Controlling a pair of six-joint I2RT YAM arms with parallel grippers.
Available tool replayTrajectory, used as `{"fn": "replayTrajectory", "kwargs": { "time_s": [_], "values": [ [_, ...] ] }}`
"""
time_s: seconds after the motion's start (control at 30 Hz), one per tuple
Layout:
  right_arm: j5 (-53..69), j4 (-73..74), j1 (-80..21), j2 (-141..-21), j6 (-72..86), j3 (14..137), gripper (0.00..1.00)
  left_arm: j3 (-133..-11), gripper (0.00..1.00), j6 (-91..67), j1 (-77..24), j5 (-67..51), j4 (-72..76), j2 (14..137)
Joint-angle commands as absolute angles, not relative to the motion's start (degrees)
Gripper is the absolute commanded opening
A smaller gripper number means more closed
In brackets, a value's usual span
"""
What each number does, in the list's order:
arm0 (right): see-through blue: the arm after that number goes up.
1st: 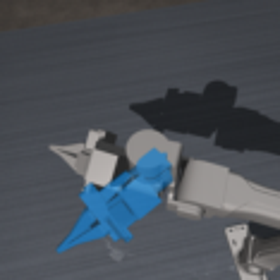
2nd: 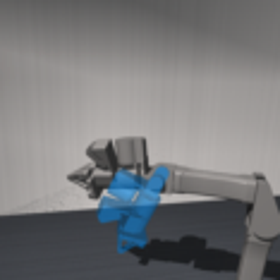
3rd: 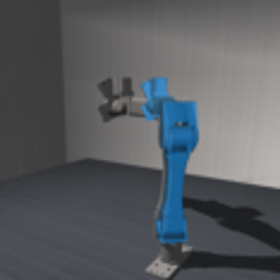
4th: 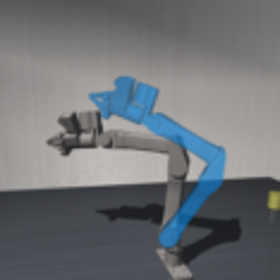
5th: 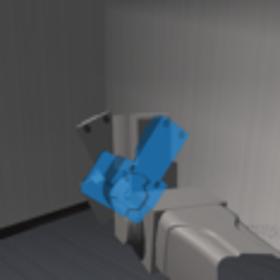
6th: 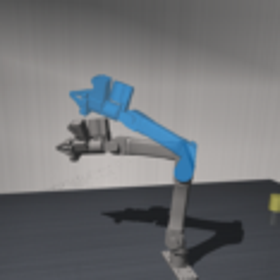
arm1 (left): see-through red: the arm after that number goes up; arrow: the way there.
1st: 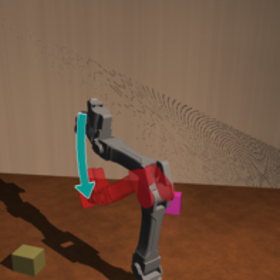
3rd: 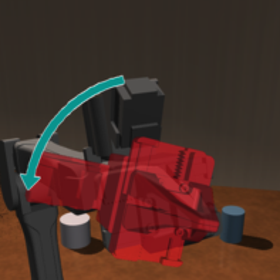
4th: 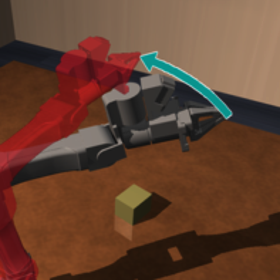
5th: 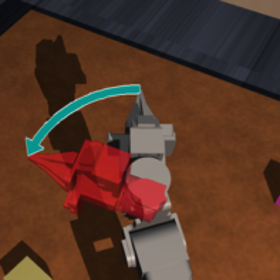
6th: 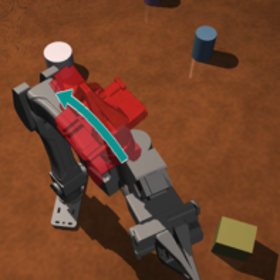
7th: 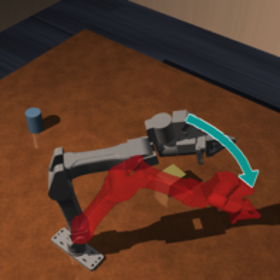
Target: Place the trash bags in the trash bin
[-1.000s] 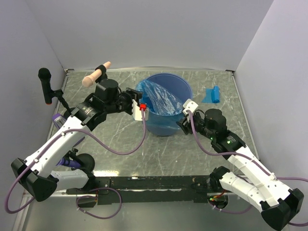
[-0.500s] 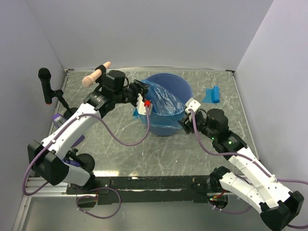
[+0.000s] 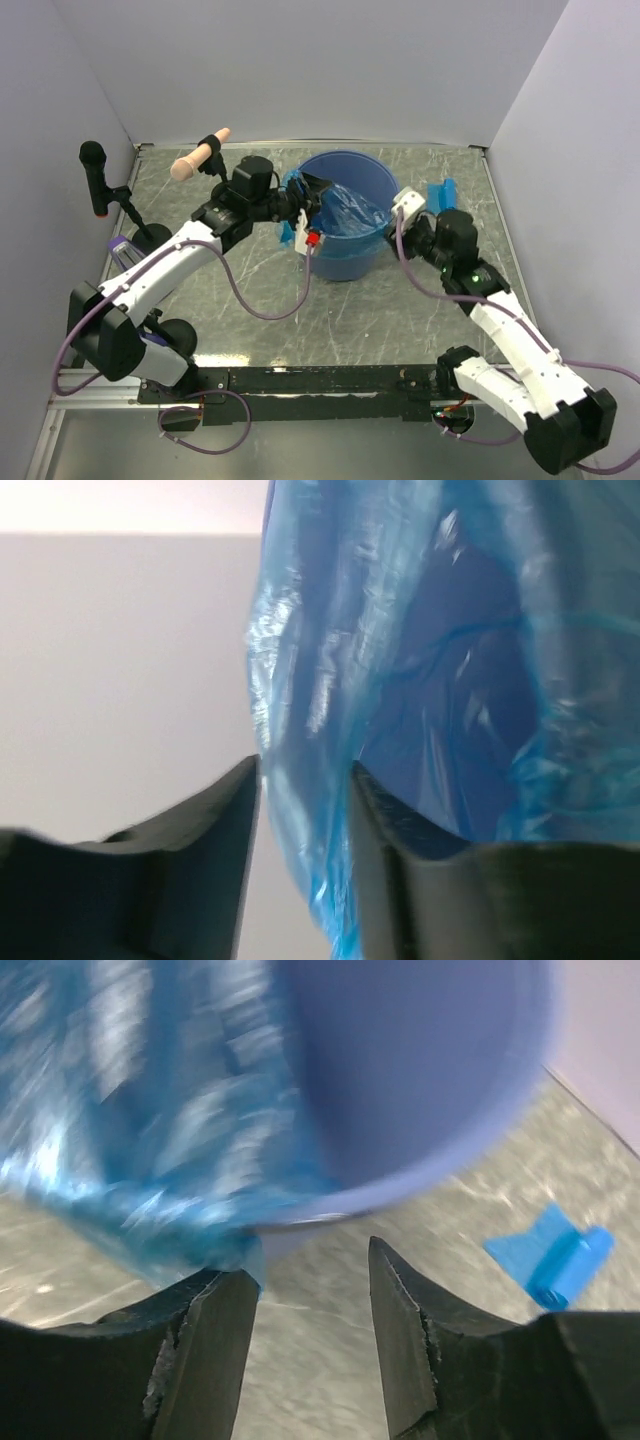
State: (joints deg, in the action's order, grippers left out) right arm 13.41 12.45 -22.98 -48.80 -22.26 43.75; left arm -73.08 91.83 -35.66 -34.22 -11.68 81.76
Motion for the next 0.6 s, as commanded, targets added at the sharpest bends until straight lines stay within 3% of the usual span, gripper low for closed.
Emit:
{"fn": "replayTrajectory", "kwargs": {
  "time_s": [0.0, 0.23, 0.57],
  "values": [
    [19.5, 9.0, -15.6, -52.3, -23.3, 50.0, 0.53, -71.8, 0.38, 91.2, -38.2, -36.1, -3.1, 85.2],
    [25.2, 13.4, -13.5, -48.4, -23.0, 52.2, 0.56, -75.2, 0.02, 82.9, -40.6, -31.9, 3.9, 89.6],
    [30.0, 19.6, -14.1, -41.8, -24.7, 52.6, 0.67, -82.3, 0.01, 68.7, -40.8, -28.6, 7.9, 91.2]
  ]
}}
